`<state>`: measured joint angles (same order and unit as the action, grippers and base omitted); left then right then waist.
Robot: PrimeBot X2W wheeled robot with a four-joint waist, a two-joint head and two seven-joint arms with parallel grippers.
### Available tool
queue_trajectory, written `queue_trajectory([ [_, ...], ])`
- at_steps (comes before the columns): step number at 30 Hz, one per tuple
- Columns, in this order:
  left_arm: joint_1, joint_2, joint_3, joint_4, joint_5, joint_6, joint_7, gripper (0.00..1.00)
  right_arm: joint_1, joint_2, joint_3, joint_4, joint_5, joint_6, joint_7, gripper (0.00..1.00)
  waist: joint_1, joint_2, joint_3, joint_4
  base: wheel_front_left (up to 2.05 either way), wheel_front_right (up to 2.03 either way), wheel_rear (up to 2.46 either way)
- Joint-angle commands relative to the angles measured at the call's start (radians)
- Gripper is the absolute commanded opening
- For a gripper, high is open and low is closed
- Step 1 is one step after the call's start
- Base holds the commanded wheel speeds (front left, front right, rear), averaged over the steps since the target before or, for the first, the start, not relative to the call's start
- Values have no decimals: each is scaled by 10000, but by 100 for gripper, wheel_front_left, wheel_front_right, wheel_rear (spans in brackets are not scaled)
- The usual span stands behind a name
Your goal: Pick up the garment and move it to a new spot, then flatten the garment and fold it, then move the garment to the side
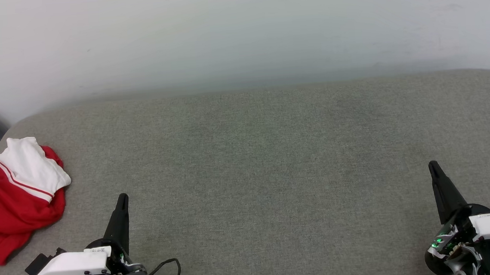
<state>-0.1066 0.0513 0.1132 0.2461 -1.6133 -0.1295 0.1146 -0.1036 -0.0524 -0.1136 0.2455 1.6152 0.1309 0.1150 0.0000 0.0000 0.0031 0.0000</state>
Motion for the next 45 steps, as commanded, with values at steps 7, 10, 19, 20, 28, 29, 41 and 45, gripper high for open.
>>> queue_trajectory([
  [7,-72,-19,20,-7,13,-48,10,0,-136,40,8,10,-53,-4,-2,0,0,0,0,0,0,0,0],
  [10,-72,-19,20,-7,13,-48,10,0,-136,40,8,10,-53,-4,-2,0,0,0,0,0,0,0,0],
  [19,-72,-19,20,-7,13,-48,9,0,-136,40,8,10,-52,-4,-2,0,0,0,0,0,0,0,0],
  [20,-72,-19,20,-7,13,-48,9,0,-136,40,8,10,-52,-4,-2,0,0,0,0,0,0,0,0],
  [28,68,-13,-140,112,-7,14,-80,100,112,4,47,86,-35,0,-65,100,0,0,3,0,0,0,0],
  [29,62,-13,-205,85,-10,14,-130,100,124,5,73,47,-52,0,-108,100,0,0,4,0,0,0,0],
  [41,7,43,-937,-206,705,9,-751,100,255,-198,507,-238,-894,0,-743,100,0,0,-18,-1,0,0,0],
  [45,-1,40,-1040,-250,1607,7,-932,100,251,-259,580,-281,-1684,0,-930,100,0,0,-24,2,0,0,0],
])
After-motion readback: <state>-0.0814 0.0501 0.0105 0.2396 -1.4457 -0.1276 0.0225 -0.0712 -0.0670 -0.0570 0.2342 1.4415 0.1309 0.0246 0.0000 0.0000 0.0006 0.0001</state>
